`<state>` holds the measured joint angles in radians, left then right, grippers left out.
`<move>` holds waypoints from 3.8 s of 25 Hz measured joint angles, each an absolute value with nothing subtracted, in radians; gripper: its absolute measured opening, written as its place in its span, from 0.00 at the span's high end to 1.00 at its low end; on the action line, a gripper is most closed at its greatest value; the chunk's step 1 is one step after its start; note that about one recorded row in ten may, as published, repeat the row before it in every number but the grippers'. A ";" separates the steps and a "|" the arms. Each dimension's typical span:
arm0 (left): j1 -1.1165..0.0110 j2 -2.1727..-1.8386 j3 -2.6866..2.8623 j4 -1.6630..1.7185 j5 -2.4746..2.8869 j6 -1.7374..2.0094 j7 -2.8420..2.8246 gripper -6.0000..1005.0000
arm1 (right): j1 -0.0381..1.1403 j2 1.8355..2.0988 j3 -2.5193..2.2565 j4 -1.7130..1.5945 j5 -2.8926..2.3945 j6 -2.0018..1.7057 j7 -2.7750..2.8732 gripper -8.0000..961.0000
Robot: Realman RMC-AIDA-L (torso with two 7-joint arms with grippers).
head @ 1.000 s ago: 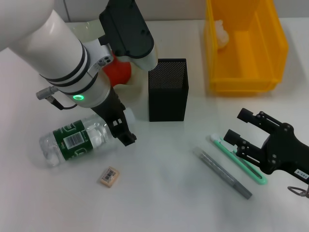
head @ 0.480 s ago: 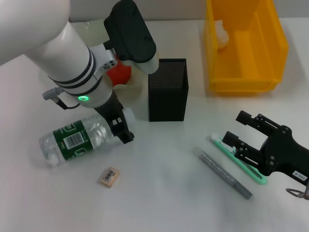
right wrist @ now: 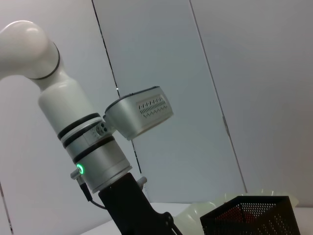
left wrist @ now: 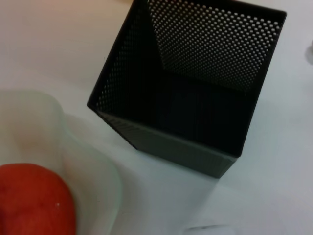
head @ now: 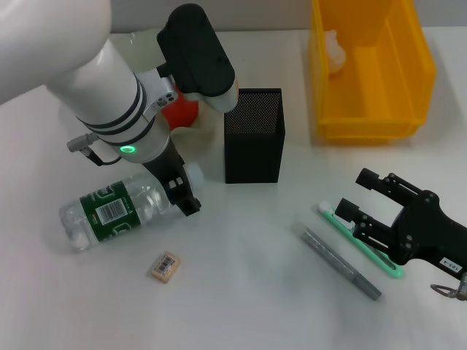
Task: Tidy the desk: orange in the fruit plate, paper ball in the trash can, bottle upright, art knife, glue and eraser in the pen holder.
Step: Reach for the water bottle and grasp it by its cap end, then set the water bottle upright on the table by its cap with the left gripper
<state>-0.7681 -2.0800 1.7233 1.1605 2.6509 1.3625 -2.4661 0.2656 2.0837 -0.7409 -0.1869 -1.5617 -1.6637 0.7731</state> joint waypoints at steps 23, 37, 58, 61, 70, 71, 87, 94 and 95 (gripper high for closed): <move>-0.789 -2.080 1.755 1.107 2.660 1.299 -2.475 0.51 | 0.276 2.083 -0.741 -0.182 -1.562 -1.652 0.773 0.28; -0.751 -2.080 1.764 1.174 2.650 1.287 -2.467 0.55 | 0.282 2.082 -0.735 -0.183 -1.559 -1.652 0.773 0.28; -0.519 -2.071 1.607 1.456 2.506 1.305 -2.370 0.55 | 0.300 2.083 -0.741 -0.183 -1.557 -1.653 0.777 0.28; -0.502 -2.071 1.591 1.463 2.490 1.300 -2.361 0.55 | 0.300 2.083 -0.741 -0.183 -1.558 -1.653 0.778 0.28; -0.380 -2.070 1.454 1.473 2.272 1.246 -2.190 0.55 | 0.303 2.083 -0.741 -0.183 -1.560 -1.655 0.779 0.28; -0.375 -2.071 1.454 1.473 2.267 1.239 -2.182 0.55 | 0.303 2.083 -0.741 -0.183 -1.560 -1.655 0.779 0.28; -0.305 -2.072 1.376 1.452 2.051 1.183 -2.042 0.55 | 0.311 2.085 -0.741 -0.158 -1.562 -1.654 0.775 0.28; -0.267 -2.071 1.352 1.437 1.982 1.163 -1.968 0.55 | 0.314 2.085 -0.741 -0.156 -1.562 -1.657 0.774 0.28; -0.259 -2.071 1.340 1.420 1.946 1.158 -1.938 0.55 | 0.315 2.085 -0.742 -0.156 -1.562 -1.657 0.774 0.28</move>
